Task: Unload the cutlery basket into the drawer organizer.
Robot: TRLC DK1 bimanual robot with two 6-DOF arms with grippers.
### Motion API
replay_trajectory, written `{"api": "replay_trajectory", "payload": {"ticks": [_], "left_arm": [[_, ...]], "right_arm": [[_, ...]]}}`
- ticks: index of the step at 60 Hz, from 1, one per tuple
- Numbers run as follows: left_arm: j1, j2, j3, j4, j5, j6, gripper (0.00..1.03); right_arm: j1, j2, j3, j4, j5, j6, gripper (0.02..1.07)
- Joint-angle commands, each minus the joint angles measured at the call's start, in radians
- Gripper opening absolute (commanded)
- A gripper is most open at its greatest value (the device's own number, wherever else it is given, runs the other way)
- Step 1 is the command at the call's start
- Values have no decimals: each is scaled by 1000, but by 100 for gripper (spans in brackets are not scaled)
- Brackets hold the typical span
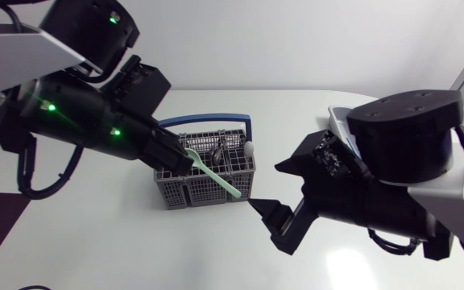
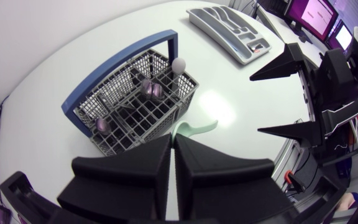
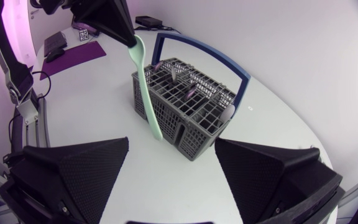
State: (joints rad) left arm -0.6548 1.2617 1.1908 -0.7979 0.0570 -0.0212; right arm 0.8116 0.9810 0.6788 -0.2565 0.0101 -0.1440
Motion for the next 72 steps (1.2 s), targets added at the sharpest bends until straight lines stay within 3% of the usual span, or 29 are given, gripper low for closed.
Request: {"api": "replay_trajectory", "payload": {"ticks": [1,22,44,53,72], "left_arm": [[-20,47,58,-17,17,-42,3],[-32,150,121,-9,52,-68,3],[0,157,110,-1,109,-66,3],[9,146,93,-4,121,-62,3],[32,131,79,-6,141,-42,3]], "right_arm": [[20,28,21,20,-7,-28,102],[58,114,30,128,2,-83,95],[61,242,70,211,60,-132,82],[64,269,94,234,71,-138,74],[83,312,127,234,85,-164,43]]}}
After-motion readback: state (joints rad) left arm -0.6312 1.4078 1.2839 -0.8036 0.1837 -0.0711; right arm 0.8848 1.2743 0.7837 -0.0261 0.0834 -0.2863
